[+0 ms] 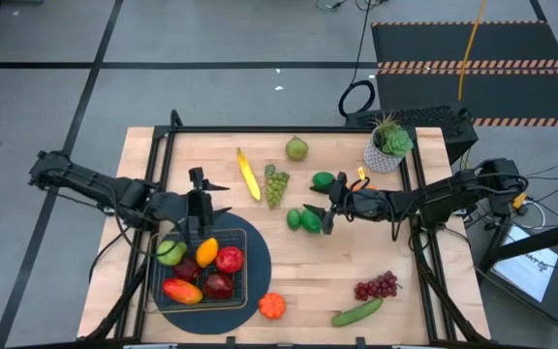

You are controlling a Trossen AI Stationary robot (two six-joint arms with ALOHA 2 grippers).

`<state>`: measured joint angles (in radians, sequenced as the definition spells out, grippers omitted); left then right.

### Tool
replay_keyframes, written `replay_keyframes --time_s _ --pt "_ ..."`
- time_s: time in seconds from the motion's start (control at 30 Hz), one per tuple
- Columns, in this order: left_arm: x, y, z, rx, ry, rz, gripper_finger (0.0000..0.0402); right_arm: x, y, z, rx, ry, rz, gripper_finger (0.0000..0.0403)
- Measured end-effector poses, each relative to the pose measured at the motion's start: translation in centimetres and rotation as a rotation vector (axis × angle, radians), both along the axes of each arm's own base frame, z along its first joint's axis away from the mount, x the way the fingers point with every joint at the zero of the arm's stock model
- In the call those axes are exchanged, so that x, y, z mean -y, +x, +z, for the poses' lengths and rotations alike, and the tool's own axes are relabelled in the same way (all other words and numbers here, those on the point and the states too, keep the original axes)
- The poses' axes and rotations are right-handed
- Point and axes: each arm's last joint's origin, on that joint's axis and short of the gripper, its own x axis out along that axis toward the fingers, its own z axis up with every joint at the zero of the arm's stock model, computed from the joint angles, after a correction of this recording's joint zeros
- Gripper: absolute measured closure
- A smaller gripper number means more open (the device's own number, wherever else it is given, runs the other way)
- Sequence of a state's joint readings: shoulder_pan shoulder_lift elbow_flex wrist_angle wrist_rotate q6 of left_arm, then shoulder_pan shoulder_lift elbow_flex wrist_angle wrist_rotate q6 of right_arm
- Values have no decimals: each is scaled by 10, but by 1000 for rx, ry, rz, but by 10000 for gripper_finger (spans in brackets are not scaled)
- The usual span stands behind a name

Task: Build produce basket
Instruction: Put the pear into the gold wire basket

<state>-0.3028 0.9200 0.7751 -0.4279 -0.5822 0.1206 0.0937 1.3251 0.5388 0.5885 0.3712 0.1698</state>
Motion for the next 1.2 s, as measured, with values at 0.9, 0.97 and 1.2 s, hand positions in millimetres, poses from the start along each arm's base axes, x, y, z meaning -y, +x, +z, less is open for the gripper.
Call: replay_keyframes --time_s 0.9,0.97,1.2 --pt "-8 2 -1 33 -64 66 158 2 92 44 -246 4 -120 128" --pt "-8 2 -1 36 -73 71 158 23 94 47 -258 -7 -89 128" --pt "-8 2 -1 40 -84 78 158 94 89 51 -250 -61 -35 128"
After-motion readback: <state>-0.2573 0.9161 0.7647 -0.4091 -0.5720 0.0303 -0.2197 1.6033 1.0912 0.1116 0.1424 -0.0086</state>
